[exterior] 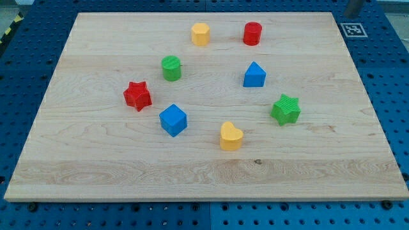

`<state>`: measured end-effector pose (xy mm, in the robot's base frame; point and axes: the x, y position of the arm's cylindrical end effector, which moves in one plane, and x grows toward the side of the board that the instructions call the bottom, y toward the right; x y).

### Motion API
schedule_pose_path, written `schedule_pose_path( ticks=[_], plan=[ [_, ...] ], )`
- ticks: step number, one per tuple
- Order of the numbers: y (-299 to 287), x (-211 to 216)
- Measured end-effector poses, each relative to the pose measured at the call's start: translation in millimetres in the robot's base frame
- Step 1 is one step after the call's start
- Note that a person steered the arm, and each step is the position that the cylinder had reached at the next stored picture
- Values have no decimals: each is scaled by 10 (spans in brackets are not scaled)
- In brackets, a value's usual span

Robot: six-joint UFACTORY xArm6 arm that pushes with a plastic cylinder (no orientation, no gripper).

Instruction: Place the triangle above the yellow heart

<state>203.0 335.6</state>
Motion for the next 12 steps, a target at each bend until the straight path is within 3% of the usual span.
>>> schedule_pose_path(
  ticks=[1,3,6,7,9,12],
  plan=[
    [-28,69],
    [-811,1071],
    [-966,1617],
    [-1014,1654],
    [-1839,1850],
    [-2239,1849]
  ],
)
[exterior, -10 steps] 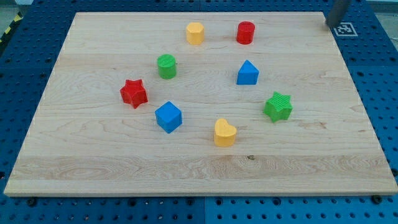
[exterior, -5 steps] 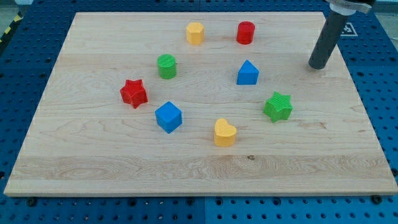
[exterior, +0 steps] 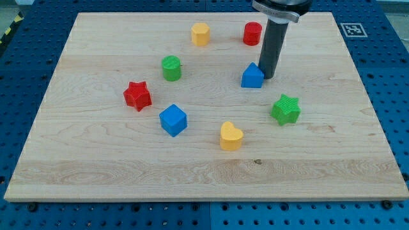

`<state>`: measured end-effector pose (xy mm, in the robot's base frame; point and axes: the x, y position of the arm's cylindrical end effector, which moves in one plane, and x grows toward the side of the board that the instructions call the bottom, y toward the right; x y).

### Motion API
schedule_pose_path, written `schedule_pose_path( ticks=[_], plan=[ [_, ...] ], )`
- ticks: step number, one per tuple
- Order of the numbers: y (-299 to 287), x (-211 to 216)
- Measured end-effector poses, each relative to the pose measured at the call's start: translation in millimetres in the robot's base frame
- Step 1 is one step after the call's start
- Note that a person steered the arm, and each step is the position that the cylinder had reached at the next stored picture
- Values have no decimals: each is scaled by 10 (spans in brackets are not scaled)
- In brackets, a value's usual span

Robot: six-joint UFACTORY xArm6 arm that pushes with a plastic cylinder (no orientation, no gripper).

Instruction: Place the triangle above the yellow heart

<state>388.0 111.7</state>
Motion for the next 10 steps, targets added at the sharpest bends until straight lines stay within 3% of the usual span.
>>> schedule_pose_path(
  ticks=[5,10],
  plan=[
    [-906,1],
    [-875,248]
  ],
)
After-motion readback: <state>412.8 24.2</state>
